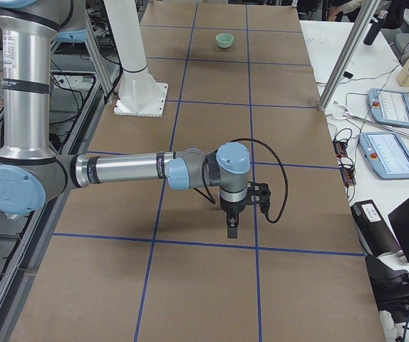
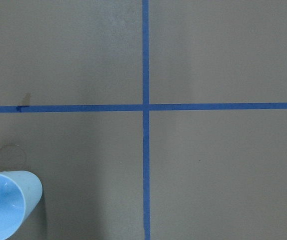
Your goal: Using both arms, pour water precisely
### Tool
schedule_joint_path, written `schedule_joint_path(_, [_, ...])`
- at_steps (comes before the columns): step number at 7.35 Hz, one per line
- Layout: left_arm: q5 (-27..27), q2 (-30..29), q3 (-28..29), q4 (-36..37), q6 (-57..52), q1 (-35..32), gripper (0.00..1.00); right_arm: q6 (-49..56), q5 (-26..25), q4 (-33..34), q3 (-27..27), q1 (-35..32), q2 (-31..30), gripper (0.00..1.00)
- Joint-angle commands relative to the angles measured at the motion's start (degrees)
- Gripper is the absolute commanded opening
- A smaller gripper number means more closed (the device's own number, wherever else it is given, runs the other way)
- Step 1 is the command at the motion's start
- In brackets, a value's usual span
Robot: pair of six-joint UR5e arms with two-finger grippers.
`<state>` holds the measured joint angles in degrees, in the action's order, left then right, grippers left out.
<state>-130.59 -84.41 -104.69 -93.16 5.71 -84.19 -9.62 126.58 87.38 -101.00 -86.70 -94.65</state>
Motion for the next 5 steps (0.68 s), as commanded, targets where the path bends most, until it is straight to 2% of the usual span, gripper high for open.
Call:
schedule_joint_path(1, [-4.54, -0.40, 2.45, 3.22, 0.26, -0.01, 1.00, 0.13, 0.42, 0.59, -0.16, 0.56, 0.34, 0.99])
schedule_joint_path(2, [-5.55, -0.15, 2.64, 4.38, 0.17, -0.01, 1.00, 0.04, 0.77, 0.68, -0.16, 0.83, 0.52, 0.99])
schedule_joint_path(3, [-6.34, 0.38, 4.04, 4.47, 0.70, -0.01, 1.00, -0.22, 3.47, 0.86, 0.10, 2.31, 0.70, 0.99])
schedule_joint_path(4, [-10.96, 0.47, 5.70, 4.48, 1.14, -0.01, 1.00, -0.48, 4.11, 0.77, 0.36, 3.02, 0.70, 0.99])
schedule_joint_path(5, [-12.40, 0.73, 5.63, 4.39, 1.84, -0.53, 1.00, -0.49, 4.11, 0.77, 0.37, 3.11, 0.61, 0.99])
